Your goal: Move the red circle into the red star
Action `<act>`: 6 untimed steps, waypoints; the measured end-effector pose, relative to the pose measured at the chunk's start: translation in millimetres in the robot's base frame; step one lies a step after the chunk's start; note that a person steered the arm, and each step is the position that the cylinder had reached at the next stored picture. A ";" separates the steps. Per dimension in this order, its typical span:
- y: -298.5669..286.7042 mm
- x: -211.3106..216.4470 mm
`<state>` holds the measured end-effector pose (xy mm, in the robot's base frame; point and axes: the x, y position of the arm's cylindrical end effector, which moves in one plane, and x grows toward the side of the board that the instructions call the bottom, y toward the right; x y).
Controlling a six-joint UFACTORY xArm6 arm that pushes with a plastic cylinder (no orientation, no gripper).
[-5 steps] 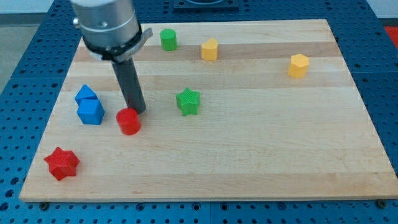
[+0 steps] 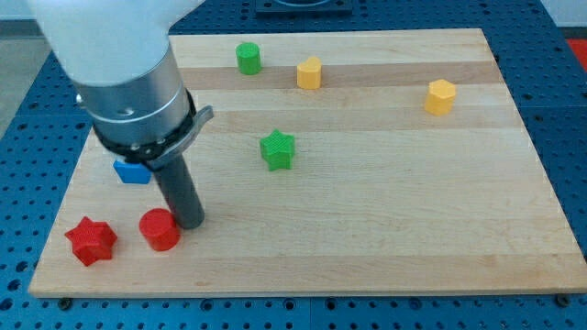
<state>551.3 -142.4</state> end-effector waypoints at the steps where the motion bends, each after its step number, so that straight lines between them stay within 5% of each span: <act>1: -3.7 8.8; 6: -10.7 14.9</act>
